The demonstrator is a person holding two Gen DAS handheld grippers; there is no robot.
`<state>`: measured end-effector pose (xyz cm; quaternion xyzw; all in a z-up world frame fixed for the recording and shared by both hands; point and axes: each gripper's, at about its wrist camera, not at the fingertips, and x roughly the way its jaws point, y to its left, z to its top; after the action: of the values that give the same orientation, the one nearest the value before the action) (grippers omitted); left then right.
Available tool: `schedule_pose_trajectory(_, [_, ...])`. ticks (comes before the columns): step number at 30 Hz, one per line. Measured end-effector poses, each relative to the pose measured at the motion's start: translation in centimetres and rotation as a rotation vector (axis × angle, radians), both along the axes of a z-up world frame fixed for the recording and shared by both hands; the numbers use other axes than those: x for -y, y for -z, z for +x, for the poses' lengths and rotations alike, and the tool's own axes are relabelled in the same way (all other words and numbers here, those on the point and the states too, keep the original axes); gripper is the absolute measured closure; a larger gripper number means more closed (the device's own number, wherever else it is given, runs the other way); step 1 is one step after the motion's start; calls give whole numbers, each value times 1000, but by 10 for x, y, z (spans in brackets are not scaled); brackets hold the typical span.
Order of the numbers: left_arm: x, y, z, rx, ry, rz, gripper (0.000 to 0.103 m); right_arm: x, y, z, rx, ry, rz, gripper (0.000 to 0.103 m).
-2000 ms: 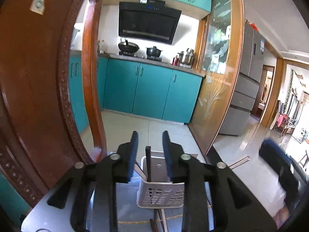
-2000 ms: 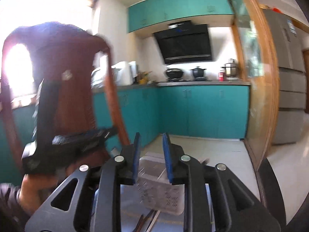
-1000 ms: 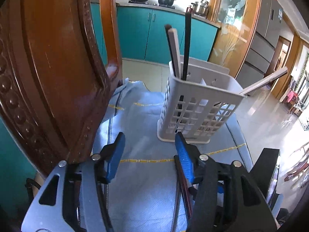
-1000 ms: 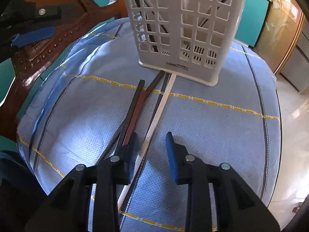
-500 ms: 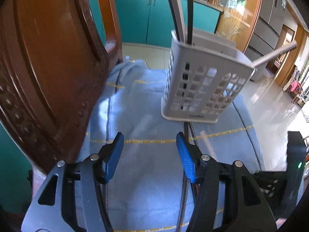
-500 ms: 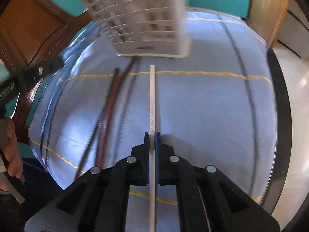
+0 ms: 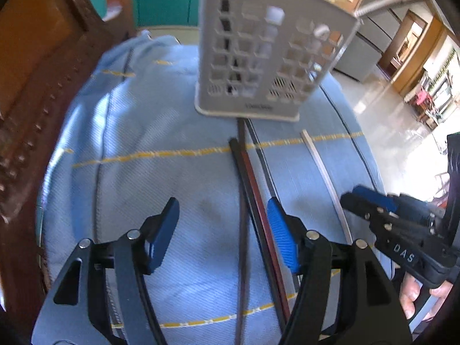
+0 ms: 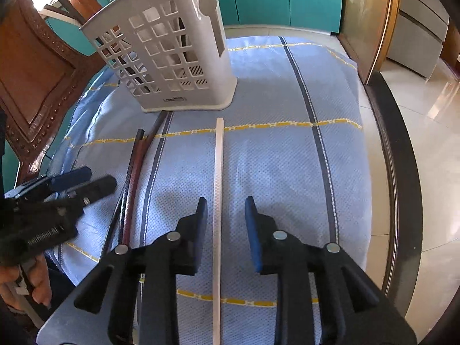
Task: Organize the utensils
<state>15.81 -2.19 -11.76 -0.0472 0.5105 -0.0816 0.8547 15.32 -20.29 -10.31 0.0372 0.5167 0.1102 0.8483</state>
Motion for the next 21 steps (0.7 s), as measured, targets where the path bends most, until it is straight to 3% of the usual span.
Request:
schedule_pose_trajectory(11, [17, 22, 4, -54, 40, 25, 41, -5, 4, 2, -11, 2, -20, 70])
schedule_pose_trajectory(13, [19, 22, 4, -51, 47, 7, 58, -6, 5, 1, -11, 0, -24, 70])
schedule_pose_trajectory(15, [20, 21, 3, -53, 52, 1, 69, -6, 5, 1, -11, -1, -29, 71])
schedule_pose_trajectory(18, [26, 22, 4, -50, 50, 12, 82, -7, 7, 1, -14, -1, -35, 71])
schedule_pose_trajectory(21, [23, 18, 3, -51, 43, 2, 85, -8, 8, 1, -14, -4, -40, 71])
